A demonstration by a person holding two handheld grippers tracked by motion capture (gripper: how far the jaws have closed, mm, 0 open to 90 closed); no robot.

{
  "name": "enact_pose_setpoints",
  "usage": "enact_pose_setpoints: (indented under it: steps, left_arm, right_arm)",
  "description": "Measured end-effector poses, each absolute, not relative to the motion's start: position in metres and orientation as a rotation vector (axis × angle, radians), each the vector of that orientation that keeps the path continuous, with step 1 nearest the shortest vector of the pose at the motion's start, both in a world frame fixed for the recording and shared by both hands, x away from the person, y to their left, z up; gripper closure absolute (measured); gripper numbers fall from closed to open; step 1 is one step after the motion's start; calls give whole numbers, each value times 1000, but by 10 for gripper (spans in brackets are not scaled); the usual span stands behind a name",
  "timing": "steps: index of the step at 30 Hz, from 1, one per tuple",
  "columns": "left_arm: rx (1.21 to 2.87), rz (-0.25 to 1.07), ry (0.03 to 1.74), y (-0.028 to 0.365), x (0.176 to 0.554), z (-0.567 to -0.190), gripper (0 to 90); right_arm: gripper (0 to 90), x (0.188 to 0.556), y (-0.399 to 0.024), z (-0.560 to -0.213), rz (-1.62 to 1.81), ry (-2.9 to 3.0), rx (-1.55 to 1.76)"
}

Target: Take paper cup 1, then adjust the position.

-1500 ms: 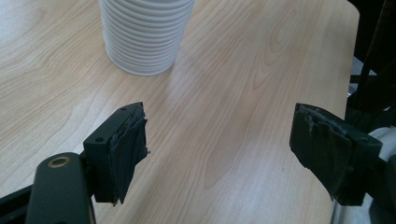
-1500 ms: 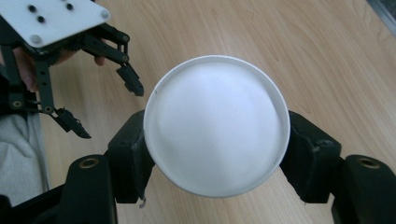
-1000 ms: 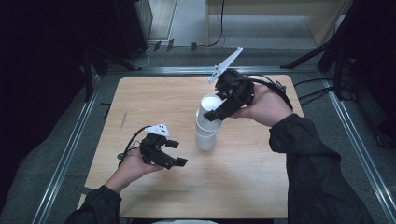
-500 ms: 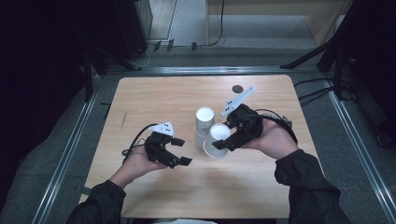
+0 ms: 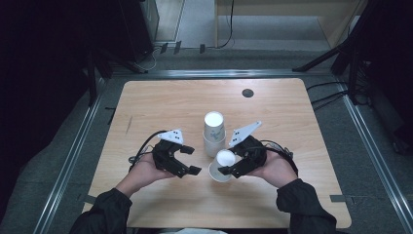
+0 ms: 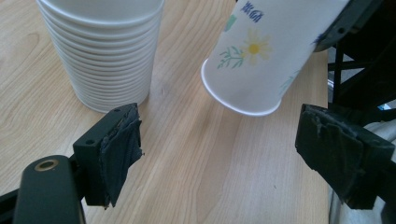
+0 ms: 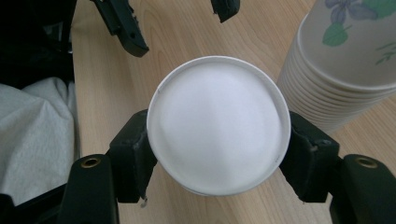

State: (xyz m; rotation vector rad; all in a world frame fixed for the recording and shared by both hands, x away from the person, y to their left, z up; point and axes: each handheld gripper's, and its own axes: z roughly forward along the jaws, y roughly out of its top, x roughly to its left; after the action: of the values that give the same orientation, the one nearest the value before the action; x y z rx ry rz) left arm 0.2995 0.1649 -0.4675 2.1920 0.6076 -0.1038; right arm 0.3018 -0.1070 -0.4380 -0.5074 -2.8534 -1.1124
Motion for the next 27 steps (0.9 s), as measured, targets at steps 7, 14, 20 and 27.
enact_pose_setpoints:
  steps: [7, 14, 20, 27]
  left_arm:
    - [2198, -109, 598, 165, 297, -470, 142]
    - [2194, -124, 565, 161, 291, -472, 127]
    - [2156, -135, 540, 157, 286, -473, 113]
    - [2147, -111, 498, 152, 281, -472, 113]
  right_arm:
    - [341, 303, -112, -448, -1184, -2816, -525]
    - [341, 306, -110, -451, -1217, -2771, -476]
    - [340, 306, -106, -448, -1270, -2707, -427]
    - [341, 303, -100, -443, -1321, -2661, -398]
